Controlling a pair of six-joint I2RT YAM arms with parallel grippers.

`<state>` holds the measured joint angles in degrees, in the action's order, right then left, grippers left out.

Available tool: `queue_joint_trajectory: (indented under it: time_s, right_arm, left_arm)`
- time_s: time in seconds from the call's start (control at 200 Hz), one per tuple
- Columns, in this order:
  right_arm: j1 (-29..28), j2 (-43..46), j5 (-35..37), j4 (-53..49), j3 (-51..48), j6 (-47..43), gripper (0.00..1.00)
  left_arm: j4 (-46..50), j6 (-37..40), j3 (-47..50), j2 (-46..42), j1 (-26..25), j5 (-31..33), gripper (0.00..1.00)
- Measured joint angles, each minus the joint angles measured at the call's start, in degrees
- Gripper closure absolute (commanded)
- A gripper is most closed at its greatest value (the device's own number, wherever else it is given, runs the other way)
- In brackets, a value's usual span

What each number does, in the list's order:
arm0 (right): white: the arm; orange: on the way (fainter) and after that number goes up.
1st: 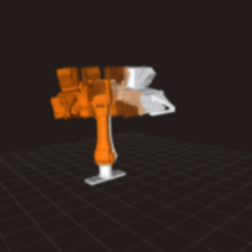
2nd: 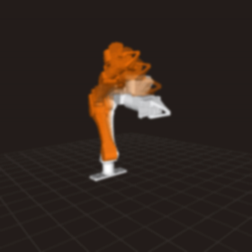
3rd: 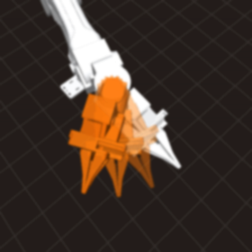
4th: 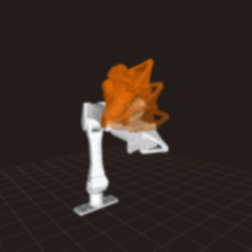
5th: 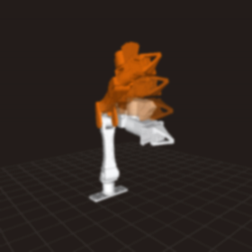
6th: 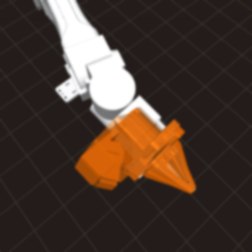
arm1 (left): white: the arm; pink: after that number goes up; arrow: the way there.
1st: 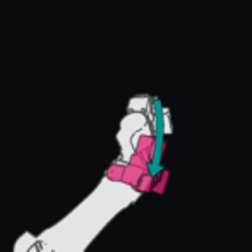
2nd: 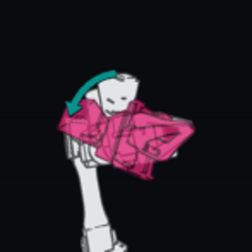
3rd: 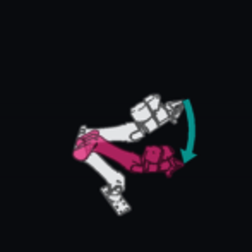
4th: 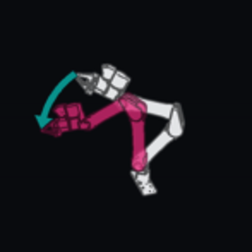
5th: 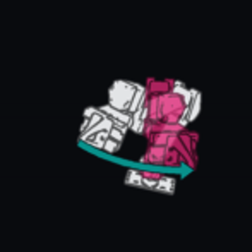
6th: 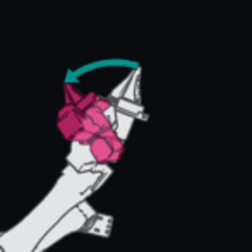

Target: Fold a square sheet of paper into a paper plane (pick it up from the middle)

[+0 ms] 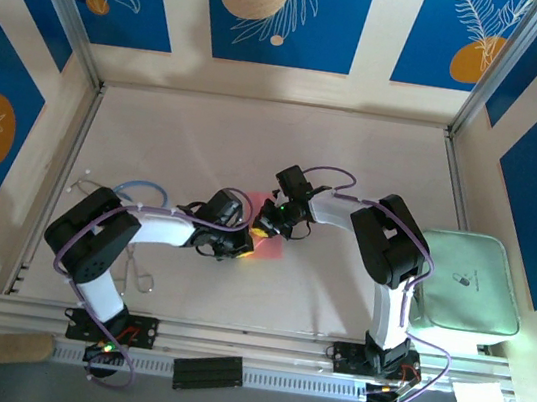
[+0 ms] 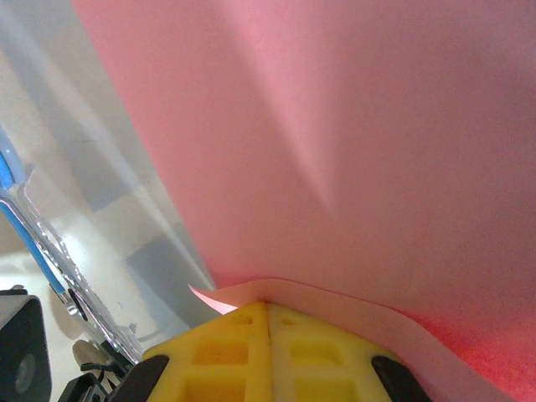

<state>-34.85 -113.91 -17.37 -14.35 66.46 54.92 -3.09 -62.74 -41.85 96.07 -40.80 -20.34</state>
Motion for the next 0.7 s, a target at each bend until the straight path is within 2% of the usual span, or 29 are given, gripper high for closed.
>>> queue_joint_trajectory:
  time_s: [0.195, 0.425, 0.7]
  right_arm:
    - [0.0, -0.1, 0.0, -0.1, 0.1, 0.0, 0.99]
    - [0.0, -0.1, 0.0, -0.1, 0.1, 0.0, 0.98]
    - [0.0, -0.1, -0.2, 0.0, 0.1, 0.0, 0.98]
  left_arm:
    - [-1.0, 0.0, 1.4, -0.8, 0.0, 0.0, 0.97]
    - [-0.4, -1.5, 5.7, -5.5, -0.8, 0.0, 0.97]
    - [0.6, -1.2, 2.4, -7.5, -1.0, 2.4, 0.97]
